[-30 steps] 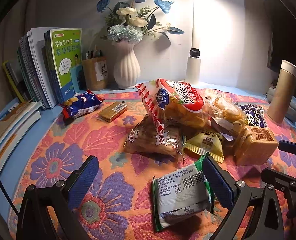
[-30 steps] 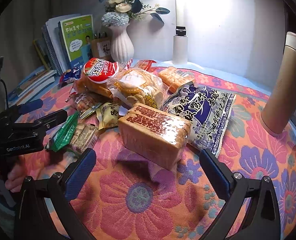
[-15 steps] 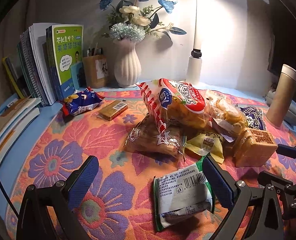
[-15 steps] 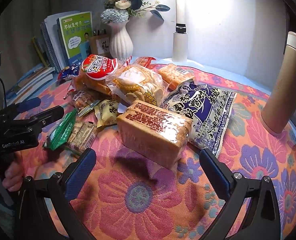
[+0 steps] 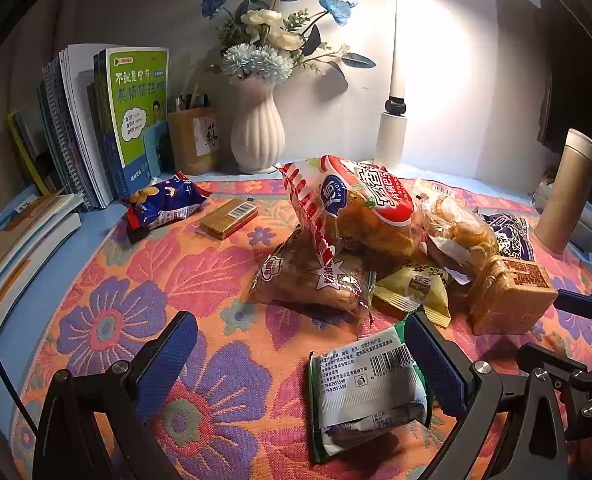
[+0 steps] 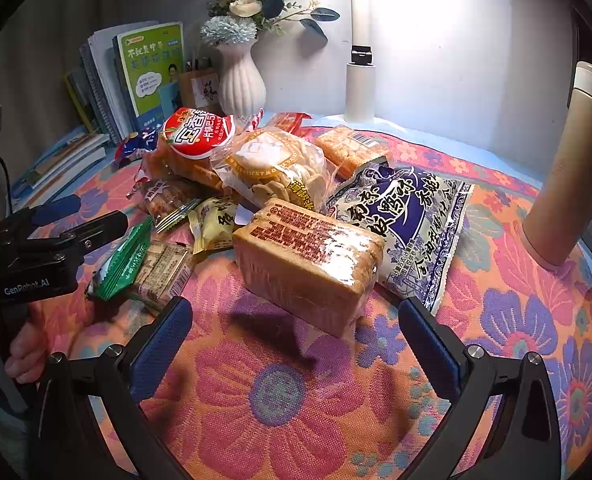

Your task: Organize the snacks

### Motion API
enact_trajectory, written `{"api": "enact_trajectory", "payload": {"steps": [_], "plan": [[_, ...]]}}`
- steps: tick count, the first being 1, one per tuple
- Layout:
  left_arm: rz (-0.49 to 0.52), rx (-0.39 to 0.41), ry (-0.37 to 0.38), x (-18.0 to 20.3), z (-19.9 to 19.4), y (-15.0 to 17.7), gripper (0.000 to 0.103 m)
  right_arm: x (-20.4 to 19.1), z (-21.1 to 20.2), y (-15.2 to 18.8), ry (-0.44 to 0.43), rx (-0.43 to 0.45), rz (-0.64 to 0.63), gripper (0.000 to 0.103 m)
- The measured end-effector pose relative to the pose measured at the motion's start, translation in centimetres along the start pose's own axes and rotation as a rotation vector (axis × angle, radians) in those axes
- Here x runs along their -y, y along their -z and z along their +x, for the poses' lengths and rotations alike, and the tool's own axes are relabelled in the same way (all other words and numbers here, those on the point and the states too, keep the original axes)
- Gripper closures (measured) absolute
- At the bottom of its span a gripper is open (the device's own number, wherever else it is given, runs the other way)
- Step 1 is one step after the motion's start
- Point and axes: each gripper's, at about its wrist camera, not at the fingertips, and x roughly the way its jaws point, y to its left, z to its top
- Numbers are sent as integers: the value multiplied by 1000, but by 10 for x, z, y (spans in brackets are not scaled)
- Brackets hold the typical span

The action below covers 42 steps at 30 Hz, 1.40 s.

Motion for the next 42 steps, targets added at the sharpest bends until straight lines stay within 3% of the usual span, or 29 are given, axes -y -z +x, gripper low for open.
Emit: {"api": "enact_trajectory", "payload": {"steps": [35,37,42], "plan": [[-11,-3,0,1,0,1,0,0,2,1,2,-8,1,0],[-11,-6,16,1,0,0,1,0,2,1,0,-8,4,0],[-11,-44,146,-10,-4,-1,1,5,3,1,-18,-12,26,0]]}}
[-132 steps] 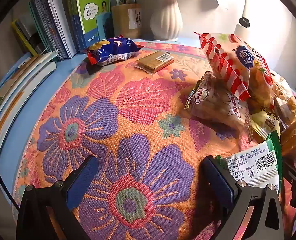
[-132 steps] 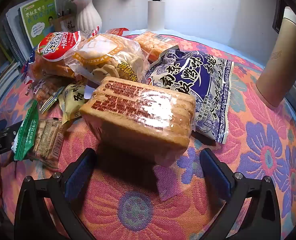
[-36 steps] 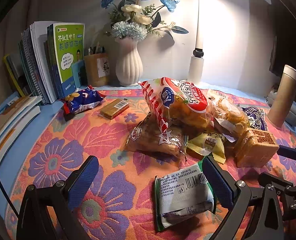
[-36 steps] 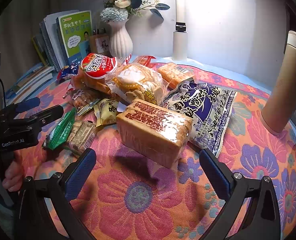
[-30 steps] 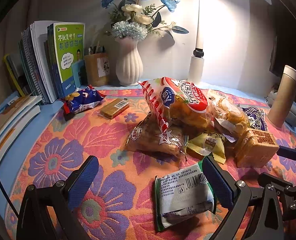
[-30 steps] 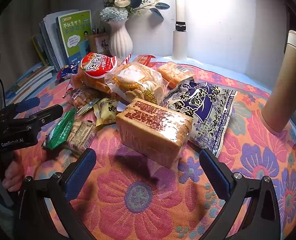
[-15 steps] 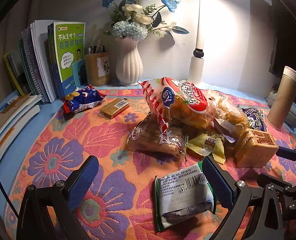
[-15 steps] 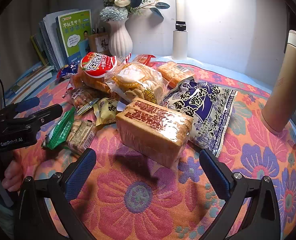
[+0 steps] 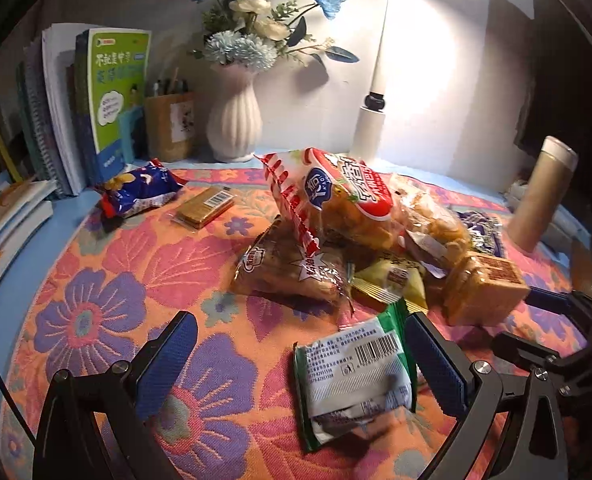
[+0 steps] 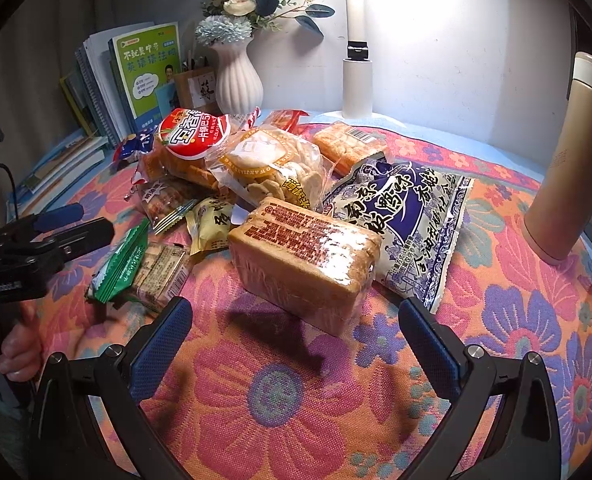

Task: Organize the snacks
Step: 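Grasp the green-and-white pastry packet with the left tool while the right tool grasps the bread loaf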

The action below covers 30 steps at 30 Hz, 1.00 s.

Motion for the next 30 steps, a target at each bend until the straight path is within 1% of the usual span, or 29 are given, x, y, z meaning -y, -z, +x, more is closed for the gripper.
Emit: {"api": "enact_trajectory", "payload": {"steps": [2,4,8,11,13,16,20,23,24,25,26,27,30], "plan": [[37,6,0,-1,-8,0,0,1,0,0,-9,-3,6,0],[79,-5,13,-4,-13,0,1,2,-1,0,-17,-5,8,0],[129,-75,97,-8,-13,-2,1,4,-3,-1,-44,-18,8,0],[215,-122,139,1,-7,-2,1,8,-10,-3,-78,-19,6,0],[278,-166,148,7,-1,0,1,12,-16,-4,-69,-16,-10,0],[333,-218,161,14,8,3,0,22,-23,-12,-31,-13,-39,0],[401,-225,155,25,18,1,0,33,-22,-28,-87,-57,-70,0],[452,-261,173,31,33,-3,1,30,-13,-38,-99,-97,-131,0],[464,-272,174,34,37,-3,1,28,-10,-39,-95,-100,-154,1],[472,-283,178,37,41,-2,5,27,-7,-40,-87,-100,-179,2],[476,-299,193,39,45,-1,8,25,-4,-41,-80,-101,-198,3],[475,-313,212,40,48,0,12,24,-1,-42,-81,-103,-210,5],[476,-297,231,39,44,0,15,22,5,-45,-102,-109,-232,6]]}}
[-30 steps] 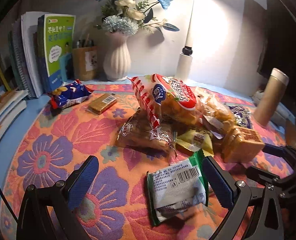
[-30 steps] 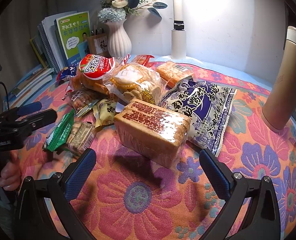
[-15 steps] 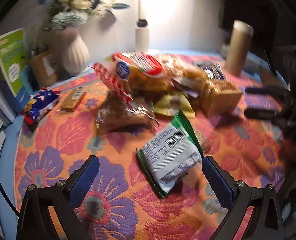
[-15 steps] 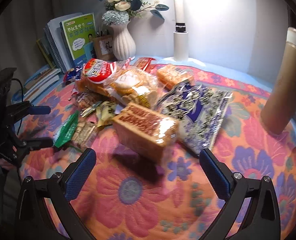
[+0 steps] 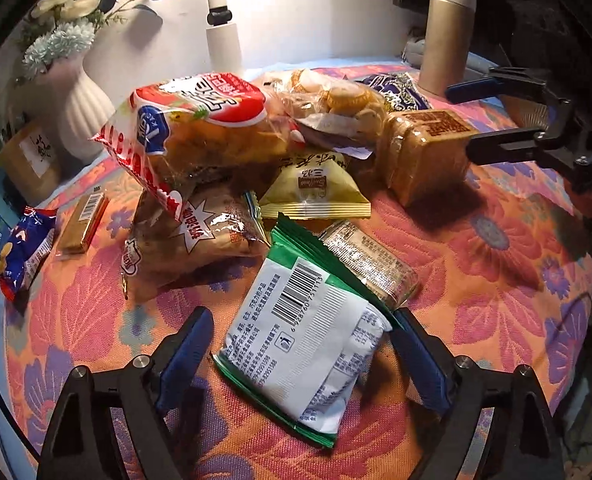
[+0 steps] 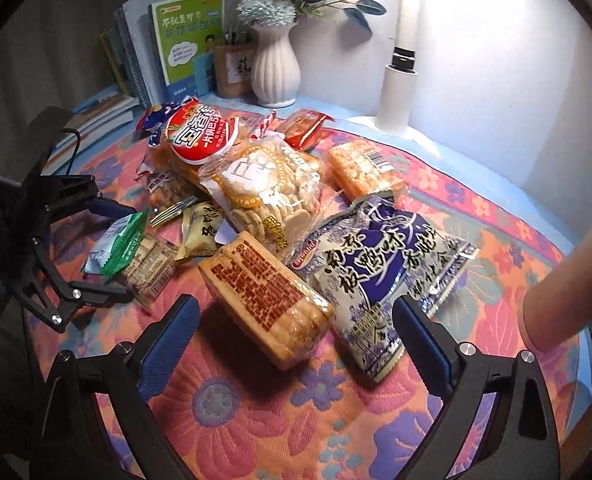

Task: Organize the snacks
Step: 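Grasp the green-and-white pastry packet with the left tool while the right tool grasps the bread loaf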

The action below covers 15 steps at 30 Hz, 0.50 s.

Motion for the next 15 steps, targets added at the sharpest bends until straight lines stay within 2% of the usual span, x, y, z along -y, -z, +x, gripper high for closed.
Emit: {"api": "enact_trajectory", "payload": {"steps": [6,8,9,10,12,15], "plan": [[-27,12,83,-14,-12,9,15,-9,11,-6,-10,0,-95,6],[-44,19,103,-19,-14,8,17,-11,17,-6,-20,-12,-114,19],[-48,21,106,-22,-17,11,25,-11,20,-6,-34,-27,-120,34],[-54,21,112,-24,-19,12,32,-13,23,-6,-60,-46,-122,40],[-58,27,119,-26,-23,15,43,-16,23,-3,-47,-42,-130,43],[-60,38,89,-25,-30,21,47,-20,18,0,-41,-48,-117,54]]}}
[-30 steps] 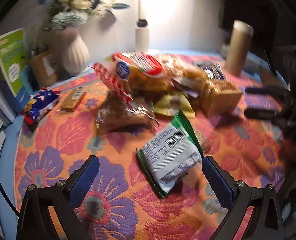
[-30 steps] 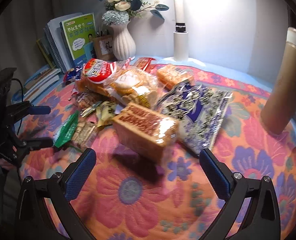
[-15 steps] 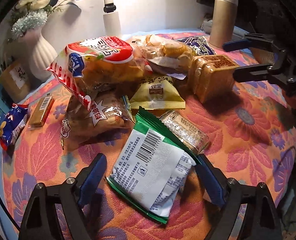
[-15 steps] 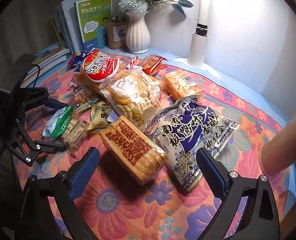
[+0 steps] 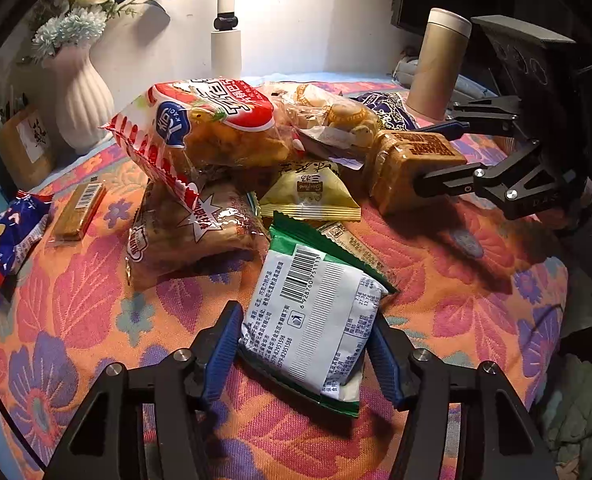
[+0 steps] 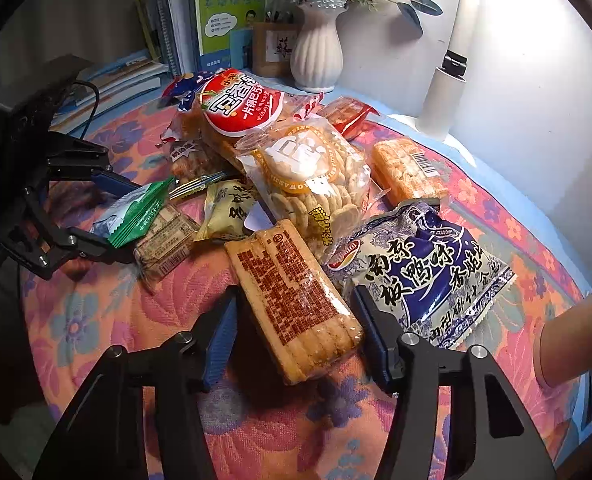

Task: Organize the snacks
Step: 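Grasp the green-and-white pastry packet with the left tool while the right tool grasps the bread loaf, then carry both packets to the amber glass plate and release them there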

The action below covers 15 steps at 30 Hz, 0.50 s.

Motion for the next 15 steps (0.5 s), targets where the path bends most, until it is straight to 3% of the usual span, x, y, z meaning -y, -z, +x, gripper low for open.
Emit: {"api": "enact_trajectory", "payload": {"steps": [4,11,15], "plan": [[-58,10,-50,3,-9,7,48,3,-13,8,-78,-17,122,69],[-213,-3,-105,10,-36,33,48,30,-38,55,-271,-48,523,69],[-233,-48,-109,28,-33,40,48,44,-52,82,-289,-15,655,67]]}}
